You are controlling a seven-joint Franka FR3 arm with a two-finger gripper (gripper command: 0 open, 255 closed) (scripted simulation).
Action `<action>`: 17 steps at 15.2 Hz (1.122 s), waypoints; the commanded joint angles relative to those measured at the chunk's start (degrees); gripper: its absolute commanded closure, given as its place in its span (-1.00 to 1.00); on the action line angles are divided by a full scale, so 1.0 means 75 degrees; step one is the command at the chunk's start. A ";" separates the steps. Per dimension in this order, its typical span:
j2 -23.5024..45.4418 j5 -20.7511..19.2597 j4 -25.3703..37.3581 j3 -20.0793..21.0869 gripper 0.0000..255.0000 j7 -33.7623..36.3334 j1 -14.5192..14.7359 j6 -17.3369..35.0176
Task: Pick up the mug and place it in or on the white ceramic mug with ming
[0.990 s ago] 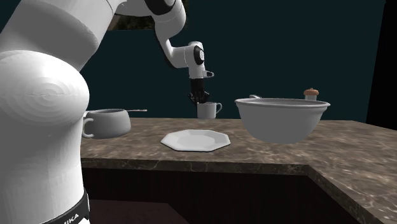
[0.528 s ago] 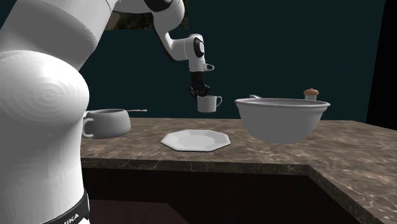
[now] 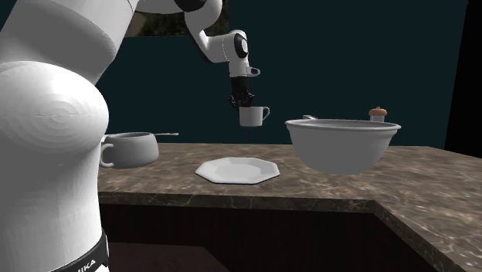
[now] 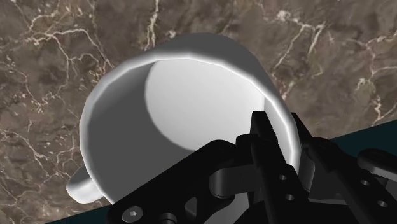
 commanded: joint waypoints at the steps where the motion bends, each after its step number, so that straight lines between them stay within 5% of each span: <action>1: 0.0007 0.0007 0.0218 0.0005 1.00 -0.0020 0.0016 -0.0211; 11: 0.0063 0.0017 0.1275 0.0024 1.00 -0.0100 0.0111 -0.1206; 17: -0.1728 0.0468 -0.1220 0.0294 1.00 0.0342 0.0074 -0.0467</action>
